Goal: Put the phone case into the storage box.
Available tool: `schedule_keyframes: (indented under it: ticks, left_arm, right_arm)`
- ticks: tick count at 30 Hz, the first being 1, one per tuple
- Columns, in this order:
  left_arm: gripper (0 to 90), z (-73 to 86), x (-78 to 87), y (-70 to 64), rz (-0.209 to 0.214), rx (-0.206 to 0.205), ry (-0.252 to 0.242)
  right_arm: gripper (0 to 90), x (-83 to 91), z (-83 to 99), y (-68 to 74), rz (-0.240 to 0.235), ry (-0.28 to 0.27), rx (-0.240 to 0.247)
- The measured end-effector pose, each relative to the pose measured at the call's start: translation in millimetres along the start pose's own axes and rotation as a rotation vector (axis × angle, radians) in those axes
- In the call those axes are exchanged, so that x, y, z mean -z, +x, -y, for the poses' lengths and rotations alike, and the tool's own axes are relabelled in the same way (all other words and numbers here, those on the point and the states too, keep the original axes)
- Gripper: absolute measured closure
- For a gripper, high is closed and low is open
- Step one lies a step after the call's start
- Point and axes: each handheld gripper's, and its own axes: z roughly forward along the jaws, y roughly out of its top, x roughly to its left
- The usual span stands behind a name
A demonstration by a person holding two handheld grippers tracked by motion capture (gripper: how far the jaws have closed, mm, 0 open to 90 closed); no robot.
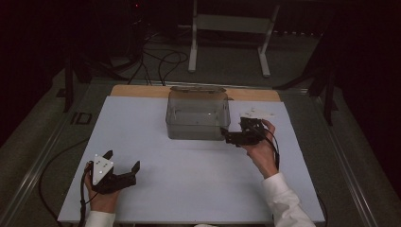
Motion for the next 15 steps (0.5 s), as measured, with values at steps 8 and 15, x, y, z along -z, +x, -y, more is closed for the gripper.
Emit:
schedule_keyframes:
  ticks: [8, 15]
  left_arm:
    - [0.2, -4.0, 4.3, -2.9, 0.014, -0.015, -0.025]
    - [0.2, -7.8, 8.1, -4.4, 0.029, -0.029, -0.047]
  right_arm:
    - [10.9, 39.0, 40.0, 1.4, 0.025, -0.117, 0.085]
    - [12.5, 62.6, 58.0, -3.5, 0.044, -0.143, 0.061]
